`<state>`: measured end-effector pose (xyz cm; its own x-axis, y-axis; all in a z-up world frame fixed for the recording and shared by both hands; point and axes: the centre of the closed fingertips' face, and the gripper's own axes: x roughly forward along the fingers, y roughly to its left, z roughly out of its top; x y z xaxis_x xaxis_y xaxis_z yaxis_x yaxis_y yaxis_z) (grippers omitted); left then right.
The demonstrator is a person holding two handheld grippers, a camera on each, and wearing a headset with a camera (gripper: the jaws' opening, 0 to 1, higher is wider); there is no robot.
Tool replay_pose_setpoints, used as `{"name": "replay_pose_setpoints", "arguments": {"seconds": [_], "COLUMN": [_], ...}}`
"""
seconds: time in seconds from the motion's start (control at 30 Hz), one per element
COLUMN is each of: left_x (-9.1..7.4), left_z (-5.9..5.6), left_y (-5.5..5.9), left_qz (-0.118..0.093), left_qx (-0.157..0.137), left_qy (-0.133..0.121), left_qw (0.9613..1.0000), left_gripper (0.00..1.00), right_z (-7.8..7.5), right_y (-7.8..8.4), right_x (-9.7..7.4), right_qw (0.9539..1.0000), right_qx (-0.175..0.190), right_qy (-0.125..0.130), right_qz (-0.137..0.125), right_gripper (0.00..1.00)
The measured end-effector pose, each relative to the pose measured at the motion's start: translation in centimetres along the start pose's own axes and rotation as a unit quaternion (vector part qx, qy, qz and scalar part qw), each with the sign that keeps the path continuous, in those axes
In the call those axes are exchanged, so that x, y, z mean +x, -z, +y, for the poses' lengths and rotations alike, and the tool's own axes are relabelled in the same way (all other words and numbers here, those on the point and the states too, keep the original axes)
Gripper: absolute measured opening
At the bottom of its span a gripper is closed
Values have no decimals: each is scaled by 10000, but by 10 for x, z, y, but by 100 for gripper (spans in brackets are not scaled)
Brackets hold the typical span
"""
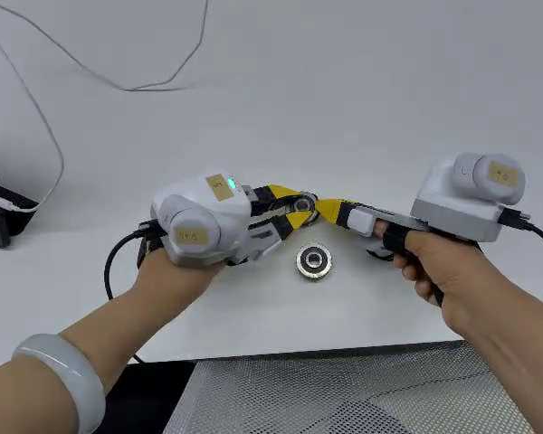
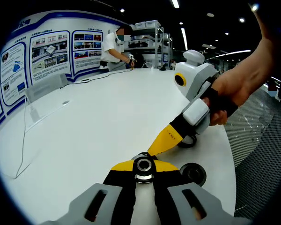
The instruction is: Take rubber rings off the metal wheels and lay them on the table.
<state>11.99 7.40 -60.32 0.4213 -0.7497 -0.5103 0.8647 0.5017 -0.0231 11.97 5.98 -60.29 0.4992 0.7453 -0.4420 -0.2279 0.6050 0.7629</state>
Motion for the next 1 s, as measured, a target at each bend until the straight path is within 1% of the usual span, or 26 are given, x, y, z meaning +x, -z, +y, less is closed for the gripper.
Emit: {"name": "replay_pose_setpoints", "arguments": {"seconds": [0.3,0.43,0.57,0.63,0.8,0.9,1.0], "left_x": [0,1,1,1,1,1,-1], "left_z": [0,-1,-1,0,-1,-1,-2], "left_y": [0,-1,-1,-1,-1,-2,-1], "left_qz": [-5,-4,0,-1,12,-12,-14], "left_qx": [-8,-4,2,4,14,-11,47], "left_qy": [1,2,7,6,27,57,108], "left_qw": [10000,10000,10000,10000,10000,10000,9999], "left_gripper": [13,13,13,13,13,14,14], "right_z": [7,14,19,23,24,21,17], "right_y": [0,0,1,1,1,0,1], "right_x": [0,0,-1,-3,-3,-2,-1], "right_qw": [9999,9997,9995,9992,9992,9994,9996], "right_qx": [-40,-26,-58,-63,-90,-97,-102], "right_qy": [-119,-244,-294,-382,-383,-328,-238], "right_qz": [46,66,99,118,99,67,56], "right_gripper": [1,1,1,1,1,1,1]}}
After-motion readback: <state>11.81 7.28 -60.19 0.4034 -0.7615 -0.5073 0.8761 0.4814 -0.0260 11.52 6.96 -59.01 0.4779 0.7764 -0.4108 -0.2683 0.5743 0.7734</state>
